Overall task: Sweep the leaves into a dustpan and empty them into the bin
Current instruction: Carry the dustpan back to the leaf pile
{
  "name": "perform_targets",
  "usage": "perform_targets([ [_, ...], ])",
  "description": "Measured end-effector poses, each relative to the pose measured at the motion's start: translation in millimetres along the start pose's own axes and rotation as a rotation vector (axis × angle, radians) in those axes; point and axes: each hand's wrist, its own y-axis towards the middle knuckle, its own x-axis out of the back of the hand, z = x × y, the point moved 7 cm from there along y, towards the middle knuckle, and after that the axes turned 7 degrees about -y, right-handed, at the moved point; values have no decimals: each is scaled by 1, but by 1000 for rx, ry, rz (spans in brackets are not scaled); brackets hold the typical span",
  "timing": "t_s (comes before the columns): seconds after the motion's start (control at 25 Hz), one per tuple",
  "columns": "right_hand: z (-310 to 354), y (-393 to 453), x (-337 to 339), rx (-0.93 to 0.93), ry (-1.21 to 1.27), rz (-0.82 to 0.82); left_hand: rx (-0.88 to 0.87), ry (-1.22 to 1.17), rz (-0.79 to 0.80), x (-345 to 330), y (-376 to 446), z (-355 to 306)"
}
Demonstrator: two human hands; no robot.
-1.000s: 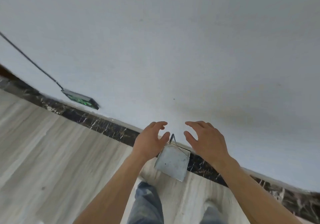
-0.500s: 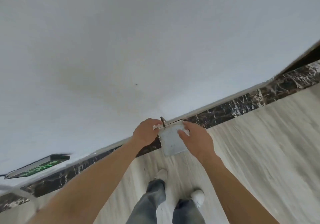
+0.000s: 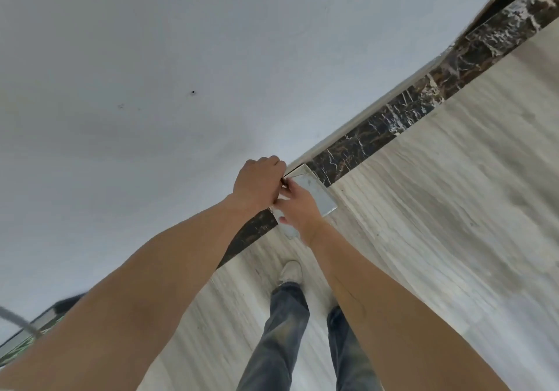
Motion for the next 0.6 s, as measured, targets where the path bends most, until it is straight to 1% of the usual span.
perform_targets([
  [0.08, -14, -13, 11, -94, 279, -105, -48, -48, 31, 2, 1, -19],
  [0.12, -19, -23, 22, -110, 352, -164, -64, -88, 68, 7, 0, -31],
  [0.24, -20, -64, 70, -75, 500, -348, -125, -306, 162, 41, -2, -78],
  [0.36, -2, -123, 139, 40, 580, -521, -245, -499, 268, 98, 3, -155],
  [0.4, 5, -144, 157, 91, 594, -530, -276, -570, 277, 117, 1, -183],
  [0.48, 8, -198, 193, 185, 676, -505, -300, -711, 236, 156, -12, -249],
  [0.52, 7, -234, 218, 246, 696, -495, -300, -788, 204, 177, -22, -290],
  [0.6, 3, -281, 247, 312, 680, -425, -270, -944, 153, 203, -41, -344],
])
